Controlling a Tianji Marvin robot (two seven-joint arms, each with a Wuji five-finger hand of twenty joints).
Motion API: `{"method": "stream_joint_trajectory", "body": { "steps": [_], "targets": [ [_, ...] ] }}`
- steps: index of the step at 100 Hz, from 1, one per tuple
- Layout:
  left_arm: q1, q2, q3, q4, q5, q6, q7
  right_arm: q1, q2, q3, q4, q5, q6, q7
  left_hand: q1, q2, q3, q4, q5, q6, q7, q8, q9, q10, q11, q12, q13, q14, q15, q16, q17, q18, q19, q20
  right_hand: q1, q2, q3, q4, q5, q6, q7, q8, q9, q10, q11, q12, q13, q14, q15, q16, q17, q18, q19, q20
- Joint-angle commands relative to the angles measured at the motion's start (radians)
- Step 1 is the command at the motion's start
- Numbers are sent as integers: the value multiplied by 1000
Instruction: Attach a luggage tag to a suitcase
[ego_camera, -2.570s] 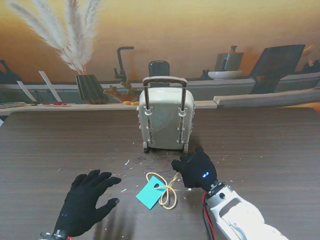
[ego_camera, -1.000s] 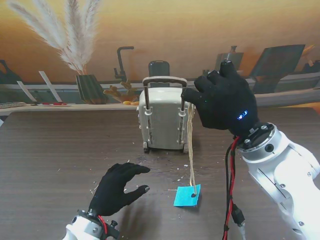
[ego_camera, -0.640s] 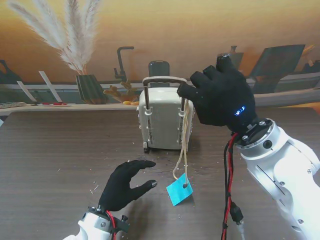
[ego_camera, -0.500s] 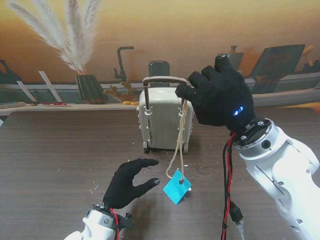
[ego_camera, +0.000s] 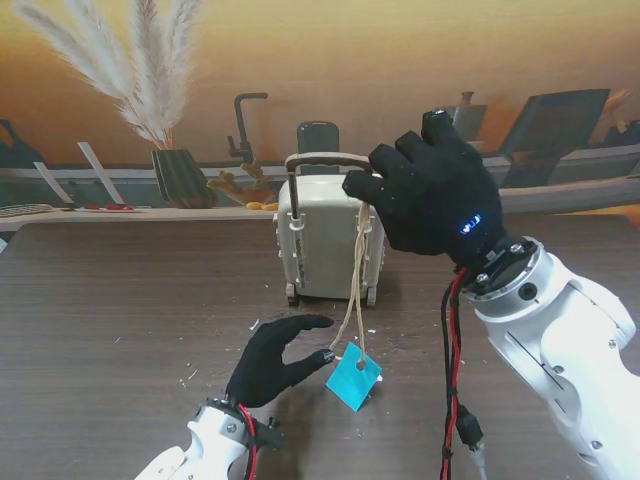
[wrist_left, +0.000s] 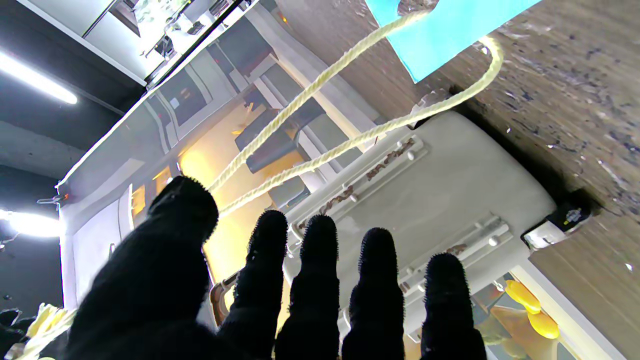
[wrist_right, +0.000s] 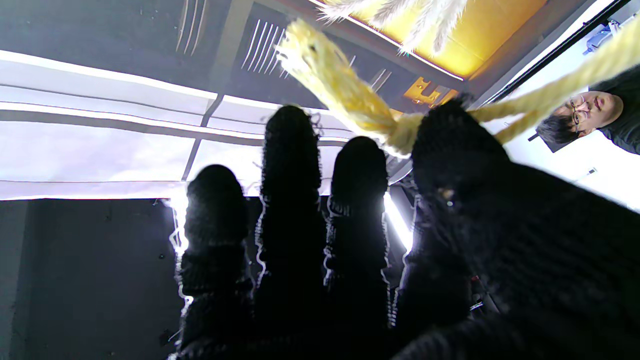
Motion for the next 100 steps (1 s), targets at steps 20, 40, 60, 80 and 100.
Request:
{"method": "stream_joint_trajectory", "body": {
  "steps": [20, 40, 60, 80, 100],
  "targets": [
    [-62, -16, 41, 38, -8, 33, -8, -1, 4, -2, -8, -3, 2, 4, 9, -44, 81, -12, -107, -41, -80, -60, -40, -30, 15, 20, -1, -4, 22, 37, -21, -6, 25, -30, 39, 59, 22, 36, 79, -105, 67, 73, -1, -10, 0, 15, 15, -5, -2, 6, 3, 1, 8, -5],
    [-109, -20, 73, 74, -15, 50, -11, -4, 4, -5, -6, -3, 3, 1, 40, -71, 218, -18, -111, -54, -61, -65, -41, -38, 24, 21, 0, -8, 30, 40, -22, -8, 27, -35, 39, 59, 22, 36, 79, -105, 66, 73, -2, -9, -1, 16, 15, -7, -3, 7, 3, -1, 7, -5],
    [-162, -28, 105, 124, -27, 51, -4, -7, 3, -3, -6, -2, 4, -1, 134, -40, 280, -58, -108, -81, -33, -62, -25, -46, 41, 28, 12, -11, 53, 50, -23, -15, 44, -27, 39, 59, 21, 35, 79, -104, 66, 74, -1, -10, 0, 16, 17, -5, -3, 7, 3, -1, 7, -6],
    [-200, -31, 129, 168, -50, 25, -18, -5, 3, 0, -3, 1, 5, -4, 192, 3, 256, -93, -76, -151, 18, -48, 1, -56, 52, 30, 23, -15, 69, 54, -27, -21, 53, -26, 40, 60, 22, 36, 79, -105, 66, 74, 0, -10, 0, 16, 17, -6, -3, 7, 3, -1, 7, -6],
    [-221, -35, 141, 194, -94, 6, -39, -2, 2, 3, -1, 5, 7, -7, 294, 40, 143, -95, 3, -218, 95, -21, 72, -59, 35, 170, 49, -15, 91, 59, -21, -19, 68, -24, 40, 60, 21, 35, 79, -105, 66, 75, -1, -9, -1, 16, 16, -5, -4, 7, 3, -1, 7, -6]
  ]
}}
